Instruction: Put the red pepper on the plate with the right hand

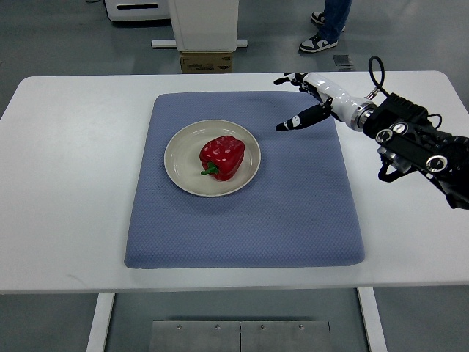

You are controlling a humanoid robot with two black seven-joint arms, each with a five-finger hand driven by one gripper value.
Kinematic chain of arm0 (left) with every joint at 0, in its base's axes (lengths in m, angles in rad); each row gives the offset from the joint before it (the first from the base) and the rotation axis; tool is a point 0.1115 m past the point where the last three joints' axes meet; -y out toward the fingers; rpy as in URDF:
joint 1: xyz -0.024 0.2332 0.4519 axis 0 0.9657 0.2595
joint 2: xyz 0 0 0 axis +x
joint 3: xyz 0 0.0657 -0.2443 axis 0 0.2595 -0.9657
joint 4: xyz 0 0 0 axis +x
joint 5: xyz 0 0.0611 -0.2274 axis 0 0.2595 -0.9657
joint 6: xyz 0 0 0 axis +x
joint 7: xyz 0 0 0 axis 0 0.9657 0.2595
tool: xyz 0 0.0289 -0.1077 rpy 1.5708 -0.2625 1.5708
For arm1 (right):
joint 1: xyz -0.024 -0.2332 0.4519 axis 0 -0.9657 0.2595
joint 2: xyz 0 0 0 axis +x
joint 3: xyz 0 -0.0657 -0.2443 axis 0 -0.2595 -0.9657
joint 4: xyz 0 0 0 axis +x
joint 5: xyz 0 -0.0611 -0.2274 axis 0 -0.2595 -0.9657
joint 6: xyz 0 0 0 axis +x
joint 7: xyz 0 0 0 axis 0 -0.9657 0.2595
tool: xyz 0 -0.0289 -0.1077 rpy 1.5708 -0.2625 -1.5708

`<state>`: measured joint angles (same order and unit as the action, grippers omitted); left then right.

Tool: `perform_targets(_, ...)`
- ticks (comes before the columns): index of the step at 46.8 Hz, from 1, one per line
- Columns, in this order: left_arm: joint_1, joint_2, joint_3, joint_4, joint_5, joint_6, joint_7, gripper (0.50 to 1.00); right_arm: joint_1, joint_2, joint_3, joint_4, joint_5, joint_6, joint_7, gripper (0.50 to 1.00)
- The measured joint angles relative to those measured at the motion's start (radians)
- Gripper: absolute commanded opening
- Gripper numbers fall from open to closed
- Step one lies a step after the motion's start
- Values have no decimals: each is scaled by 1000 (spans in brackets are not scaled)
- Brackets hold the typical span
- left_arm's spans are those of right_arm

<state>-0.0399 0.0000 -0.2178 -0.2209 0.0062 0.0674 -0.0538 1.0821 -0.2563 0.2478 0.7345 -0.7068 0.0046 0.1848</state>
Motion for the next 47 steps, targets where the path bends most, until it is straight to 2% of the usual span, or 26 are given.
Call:
perform_targets(22, 0, 0, 0, 0, 0, 0, 0, 1000, -197, 0, 322, -31, 79, -7, -18, 995)
perform_targets(35, 0, 0, 0, 0, 0, 0, 0, 1000, -254, 56, 424, -51, 227, -141, -10, 1000)
perform_targets(47, 0, 0, 0, 0, 0, 0, 0, 1000, -273, 82, 503, -46, 268, -154, 6, 1000)
